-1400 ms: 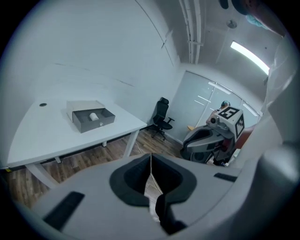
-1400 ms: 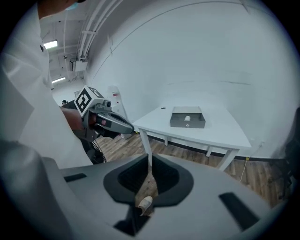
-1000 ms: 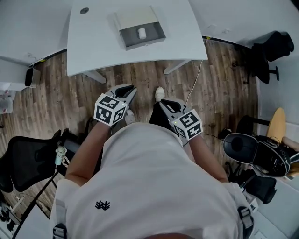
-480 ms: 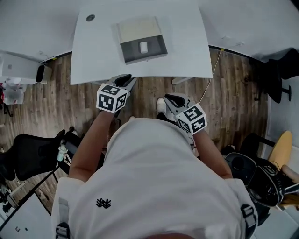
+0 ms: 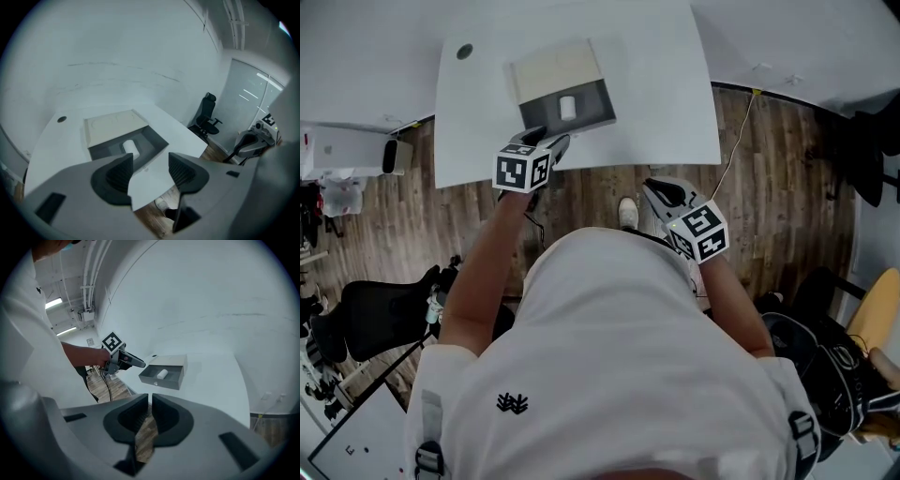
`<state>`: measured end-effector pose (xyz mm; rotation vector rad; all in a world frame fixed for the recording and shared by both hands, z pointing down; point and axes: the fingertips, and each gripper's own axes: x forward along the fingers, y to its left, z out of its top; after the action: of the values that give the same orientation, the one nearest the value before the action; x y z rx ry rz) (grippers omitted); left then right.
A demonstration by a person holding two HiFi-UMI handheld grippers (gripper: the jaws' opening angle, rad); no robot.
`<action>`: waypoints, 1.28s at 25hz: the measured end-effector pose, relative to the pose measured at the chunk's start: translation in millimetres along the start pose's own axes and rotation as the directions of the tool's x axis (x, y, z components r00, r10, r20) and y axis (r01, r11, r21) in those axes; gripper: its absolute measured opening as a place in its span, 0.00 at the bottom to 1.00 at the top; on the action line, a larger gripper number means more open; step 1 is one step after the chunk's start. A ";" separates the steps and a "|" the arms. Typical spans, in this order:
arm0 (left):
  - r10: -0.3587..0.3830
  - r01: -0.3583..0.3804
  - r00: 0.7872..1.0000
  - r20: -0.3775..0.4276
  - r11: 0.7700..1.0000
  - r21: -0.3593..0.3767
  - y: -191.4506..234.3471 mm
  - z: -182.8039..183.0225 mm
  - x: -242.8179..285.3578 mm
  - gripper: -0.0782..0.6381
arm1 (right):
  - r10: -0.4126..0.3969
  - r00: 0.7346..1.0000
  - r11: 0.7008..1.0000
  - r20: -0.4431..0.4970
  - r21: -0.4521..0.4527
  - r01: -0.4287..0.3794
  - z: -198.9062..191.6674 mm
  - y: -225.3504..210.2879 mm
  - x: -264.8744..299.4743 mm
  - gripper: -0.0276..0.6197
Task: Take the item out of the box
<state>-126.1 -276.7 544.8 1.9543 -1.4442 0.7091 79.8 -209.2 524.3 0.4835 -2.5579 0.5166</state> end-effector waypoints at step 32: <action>0.178 -0.254 0.899 -0.400 0.956 -0.145 78.0 -22.6 115.2 0.41 | -0.088 0.996 0.990 0.001 0.108 0.087 -25.8 -103.0 -55.1 0.09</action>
<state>-172.1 -351.8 654.9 1.4211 -1.4337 0.9526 178.5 -273.9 544.3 0.6330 -2.5109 0.6243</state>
